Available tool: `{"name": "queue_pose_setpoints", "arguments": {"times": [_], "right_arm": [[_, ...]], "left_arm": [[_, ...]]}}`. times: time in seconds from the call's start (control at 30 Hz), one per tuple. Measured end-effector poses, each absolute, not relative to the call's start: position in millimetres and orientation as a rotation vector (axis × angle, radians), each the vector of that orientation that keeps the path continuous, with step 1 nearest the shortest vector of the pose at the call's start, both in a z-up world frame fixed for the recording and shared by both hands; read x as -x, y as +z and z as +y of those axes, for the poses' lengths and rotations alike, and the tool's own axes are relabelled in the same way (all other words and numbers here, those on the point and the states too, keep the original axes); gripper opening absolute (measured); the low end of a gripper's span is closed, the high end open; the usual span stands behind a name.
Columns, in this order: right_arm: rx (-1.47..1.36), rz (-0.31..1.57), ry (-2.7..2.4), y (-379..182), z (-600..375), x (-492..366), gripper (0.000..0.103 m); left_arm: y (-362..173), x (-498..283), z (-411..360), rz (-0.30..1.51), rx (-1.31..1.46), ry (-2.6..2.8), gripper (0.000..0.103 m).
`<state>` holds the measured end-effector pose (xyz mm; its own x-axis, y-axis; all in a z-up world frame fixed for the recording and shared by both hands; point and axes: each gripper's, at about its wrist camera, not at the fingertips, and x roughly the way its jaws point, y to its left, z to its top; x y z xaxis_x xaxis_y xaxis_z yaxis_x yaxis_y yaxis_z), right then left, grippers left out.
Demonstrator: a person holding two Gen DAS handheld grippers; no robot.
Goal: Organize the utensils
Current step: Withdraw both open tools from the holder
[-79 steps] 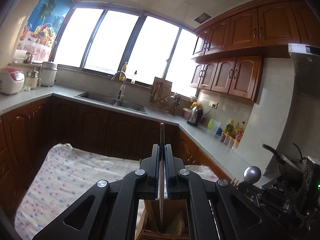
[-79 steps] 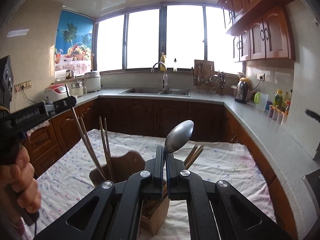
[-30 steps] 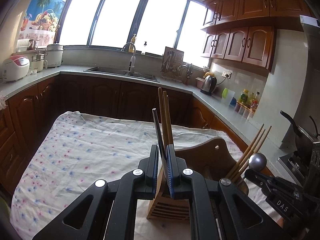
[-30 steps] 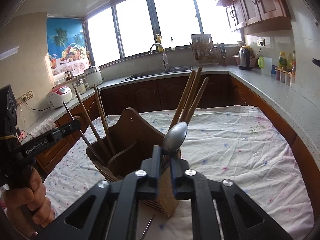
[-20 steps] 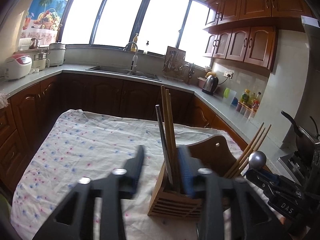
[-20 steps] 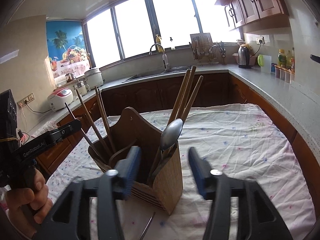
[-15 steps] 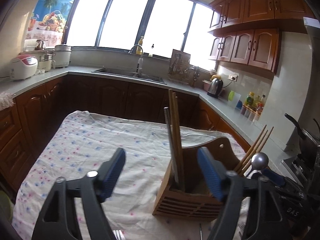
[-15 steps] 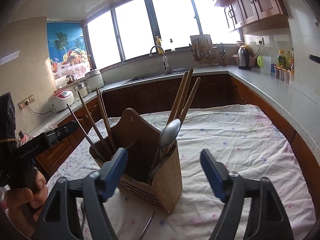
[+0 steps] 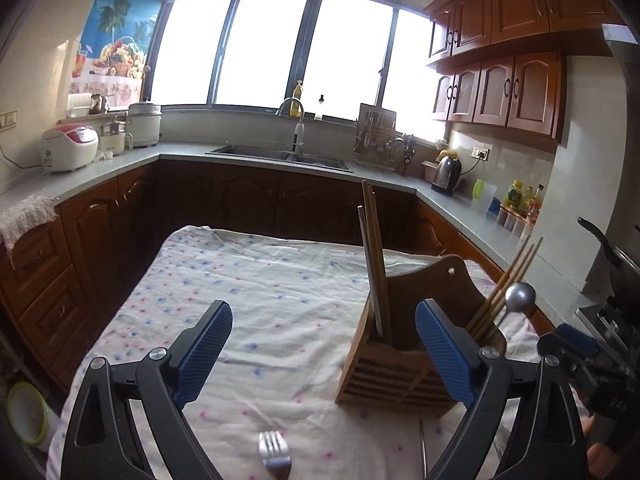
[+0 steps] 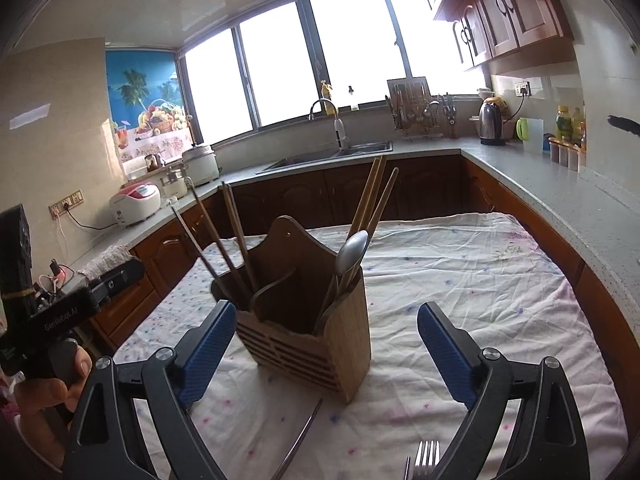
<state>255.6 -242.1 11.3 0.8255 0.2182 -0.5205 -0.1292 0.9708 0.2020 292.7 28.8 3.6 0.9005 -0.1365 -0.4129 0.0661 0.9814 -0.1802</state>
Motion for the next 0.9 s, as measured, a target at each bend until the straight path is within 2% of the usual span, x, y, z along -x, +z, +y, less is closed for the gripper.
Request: {"name": "queue_pose_setpoints", "arguments": {"times": [0.13,0.27,0.8,0.9], "right_arm": [[-0.167,0.551,0.196,21,-243,-233,0.098],[-0.182,0.518,0.208,31,-243,-202,0.103],[-0.196,0.487,0.227,8,-234,-89,0.103],[-0.179,0.478,0.251,20,-232,-78,0.103]], "left_arm": [[5,-263,31,0.420,0.140,-0.090,0.101],[5,-225,29,0.413,0.100,-0.076,0.102],[-9,-77,26,0.392,0.081,-0.014,0.102],[-6,-59,23,0.387,0.071,-0.036,0.102]]}}
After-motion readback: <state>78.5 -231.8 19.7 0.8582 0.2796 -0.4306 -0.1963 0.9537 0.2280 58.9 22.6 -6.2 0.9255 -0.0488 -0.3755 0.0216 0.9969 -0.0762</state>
